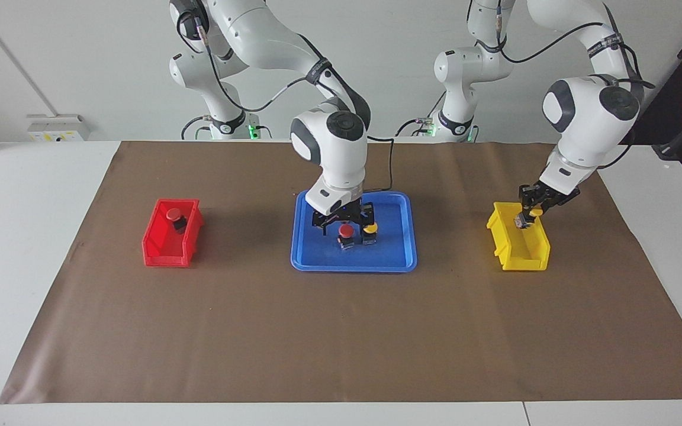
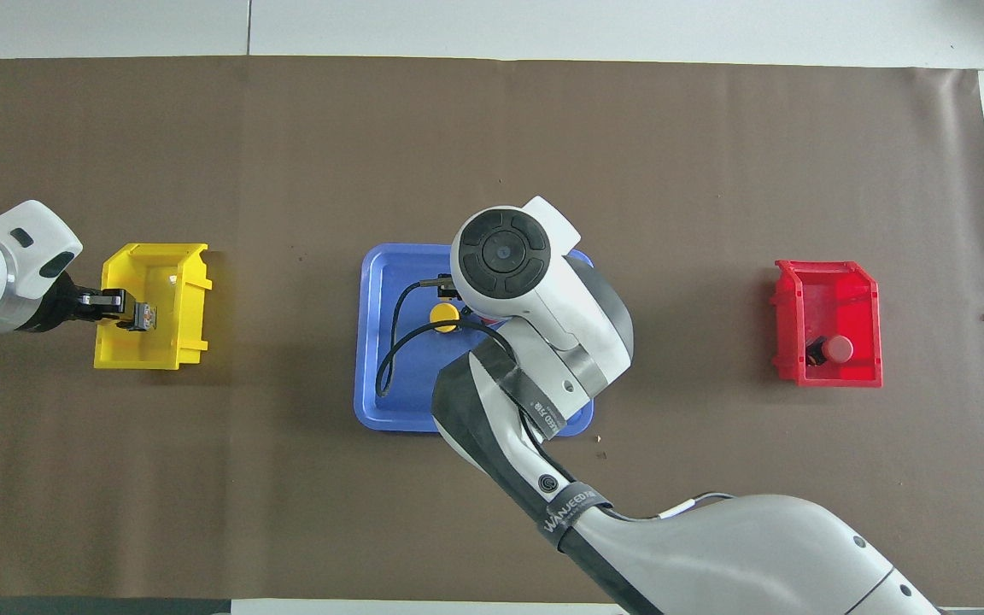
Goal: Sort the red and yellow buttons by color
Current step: 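Place the yellow button in the yellow bin while the right gripper grasps red, then drop the red button into the red bin while the left gripper reaches yellow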
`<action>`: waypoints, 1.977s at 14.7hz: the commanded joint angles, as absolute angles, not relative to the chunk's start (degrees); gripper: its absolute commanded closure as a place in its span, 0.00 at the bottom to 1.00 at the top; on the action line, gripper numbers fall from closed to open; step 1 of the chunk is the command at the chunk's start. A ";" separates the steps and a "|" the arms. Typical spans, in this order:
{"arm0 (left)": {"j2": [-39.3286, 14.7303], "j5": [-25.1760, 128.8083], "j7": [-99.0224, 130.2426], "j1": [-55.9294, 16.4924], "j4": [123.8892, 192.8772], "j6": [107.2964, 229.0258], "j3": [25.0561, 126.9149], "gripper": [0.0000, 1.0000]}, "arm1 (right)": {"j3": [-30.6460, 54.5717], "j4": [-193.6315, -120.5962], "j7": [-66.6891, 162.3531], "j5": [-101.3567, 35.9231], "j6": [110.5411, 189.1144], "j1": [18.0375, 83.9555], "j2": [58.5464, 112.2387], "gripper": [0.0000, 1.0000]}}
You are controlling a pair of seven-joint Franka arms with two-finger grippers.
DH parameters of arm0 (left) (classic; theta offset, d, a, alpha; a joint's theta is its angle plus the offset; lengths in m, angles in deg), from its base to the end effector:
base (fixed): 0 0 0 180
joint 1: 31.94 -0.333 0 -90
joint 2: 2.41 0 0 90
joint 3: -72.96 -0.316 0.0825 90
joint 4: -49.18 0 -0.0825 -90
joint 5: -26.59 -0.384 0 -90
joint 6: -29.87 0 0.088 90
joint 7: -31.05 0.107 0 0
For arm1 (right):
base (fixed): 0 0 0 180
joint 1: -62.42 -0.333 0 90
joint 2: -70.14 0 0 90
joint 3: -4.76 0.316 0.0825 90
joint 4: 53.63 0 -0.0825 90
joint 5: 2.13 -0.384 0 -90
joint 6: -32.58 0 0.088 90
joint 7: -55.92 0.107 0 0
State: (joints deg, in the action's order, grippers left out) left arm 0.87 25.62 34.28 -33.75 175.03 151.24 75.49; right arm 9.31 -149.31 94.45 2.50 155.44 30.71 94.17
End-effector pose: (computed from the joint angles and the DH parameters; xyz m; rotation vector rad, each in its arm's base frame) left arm 0.5180 -0.0059 0.4072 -3.1226 0.1215 0.0334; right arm 0.5474 0.3902 0.3681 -3.1348 0.0085 -0.1058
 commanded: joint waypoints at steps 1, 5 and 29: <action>2.60 24.22 34.65 -34.40 179.61 155.19 76.03 0.97 | 9.51 -151.01 94.94 3.50 157.12 30.69 94.13 0.22; -0.13 24.22 33.95 -34.49 180.57 156.86 76.03 0.96 | 9.51 -151.97 94.85 3.50 157.21 30.69 93.87 0.35; -10.47 25.62 -5.28 -7.36 152.98 143.84 77.26 0.00 | 9.16 -161.36 30.10 2.44 145.76 69.43 75.94 0.96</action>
State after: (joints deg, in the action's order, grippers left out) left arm -5.36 25.80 3.21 -13.25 152.58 139.44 78.08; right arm 7.97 -156.52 34.57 2.72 141.28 66.57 77.51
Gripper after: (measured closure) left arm 0.000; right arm 0.595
